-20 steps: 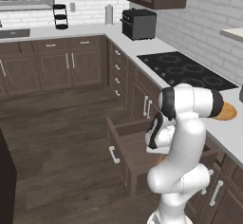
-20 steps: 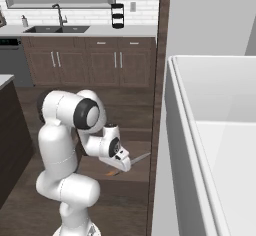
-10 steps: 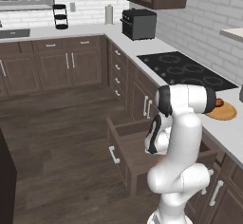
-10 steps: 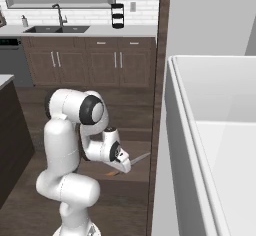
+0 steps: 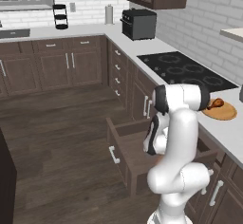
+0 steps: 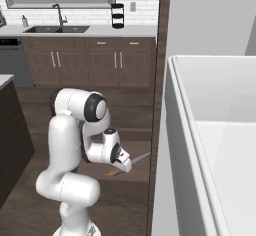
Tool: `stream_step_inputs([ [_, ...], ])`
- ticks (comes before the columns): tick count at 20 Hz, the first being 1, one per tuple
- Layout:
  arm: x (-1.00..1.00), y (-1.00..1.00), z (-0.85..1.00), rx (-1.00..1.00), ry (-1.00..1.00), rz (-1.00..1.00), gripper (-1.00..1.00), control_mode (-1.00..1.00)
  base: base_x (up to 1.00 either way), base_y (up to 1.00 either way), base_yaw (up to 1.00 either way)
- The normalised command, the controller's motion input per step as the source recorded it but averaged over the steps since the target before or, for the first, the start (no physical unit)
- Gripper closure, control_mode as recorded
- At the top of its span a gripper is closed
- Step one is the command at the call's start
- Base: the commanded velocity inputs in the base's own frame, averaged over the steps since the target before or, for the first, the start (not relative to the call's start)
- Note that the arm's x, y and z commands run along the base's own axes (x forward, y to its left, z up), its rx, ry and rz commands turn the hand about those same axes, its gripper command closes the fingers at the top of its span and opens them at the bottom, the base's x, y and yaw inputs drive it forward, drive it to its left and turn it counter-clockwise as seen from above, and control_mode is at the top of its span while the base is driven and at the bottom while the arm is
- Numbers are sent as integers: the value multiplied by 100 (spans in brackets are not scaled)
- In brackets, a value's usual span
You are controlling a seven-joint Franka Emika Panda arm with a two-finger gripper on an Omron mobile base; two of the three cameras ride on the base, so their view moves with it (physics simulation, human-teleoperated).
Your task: Pick up the knife from the drawer and place it on the cutting board. Then place the meat from the plate to the cutting board.
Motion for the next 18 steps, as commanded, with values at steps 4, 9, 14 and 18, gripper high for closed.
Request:
stream_step_inputs([
  [4, 0, 0, -57, -3, 0, 2, -100, -100, 0, 0, 0],
  [9, 0, 0, -37, 0, -2, 2, 100, -100, 0, 0, 0],
  [14, 4, 0, -10, 0, -5, 0, 100, -100, 0, 0, 0],
  [18, 0, 0, 23, 1, -4, -2, 100, -100, 0, 0, 0],
])
